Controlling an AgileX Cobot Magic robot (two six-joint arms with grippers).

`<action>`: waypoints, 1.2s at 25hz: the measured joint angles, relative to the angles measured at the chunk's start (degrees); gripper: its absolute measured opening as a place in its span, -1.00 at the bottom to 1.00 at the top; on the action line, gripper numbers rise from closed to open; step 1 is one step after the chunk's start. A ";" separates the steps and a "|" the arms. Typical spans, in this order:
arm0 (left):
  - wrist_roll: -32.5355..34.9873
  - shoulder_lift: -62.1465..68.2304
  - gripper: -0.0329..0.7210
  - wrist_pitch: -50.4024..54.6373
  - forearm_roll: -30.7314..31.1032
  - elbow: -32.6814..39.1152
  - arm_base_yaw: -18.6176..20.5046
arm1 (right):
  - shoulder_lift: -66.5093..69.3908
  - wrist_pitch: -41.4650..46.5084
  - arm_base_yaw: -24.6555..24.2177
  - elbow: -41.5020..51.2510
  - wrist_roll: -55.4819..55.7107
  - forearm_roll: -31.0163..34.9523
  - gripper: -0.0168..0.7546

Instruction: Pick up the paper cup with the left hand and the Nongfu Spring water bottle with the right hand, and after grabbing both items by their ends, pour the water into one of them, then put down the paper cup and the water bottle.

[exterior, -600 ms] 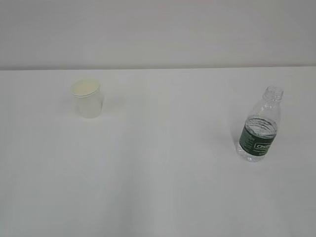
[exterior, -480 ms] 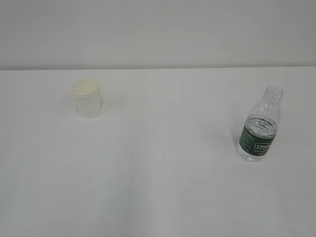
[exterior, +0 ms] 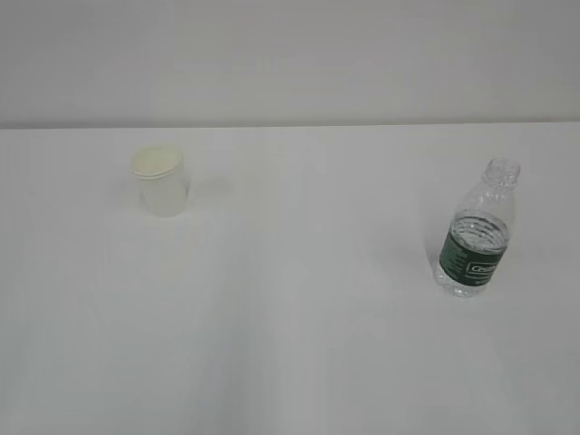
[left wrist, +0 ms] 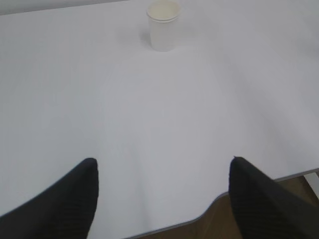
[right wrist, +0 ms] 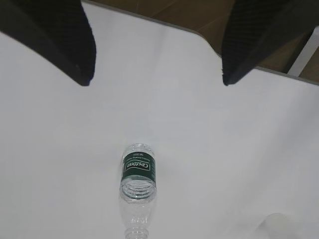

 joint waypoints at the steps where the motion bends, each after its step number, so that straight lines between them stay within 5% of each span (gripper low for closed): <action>1: 0.00 0.00 0.64 0.00 0.00 0.00 0.00 | 0.00 0.00 0.00 0.00 0.00 0.00 0.57; 30: 0.00 0.00 0.60 0.00 -0.70 0.00 0.00 | 0.00 -0.10 0.00 0.00 0.00 0.00 0.57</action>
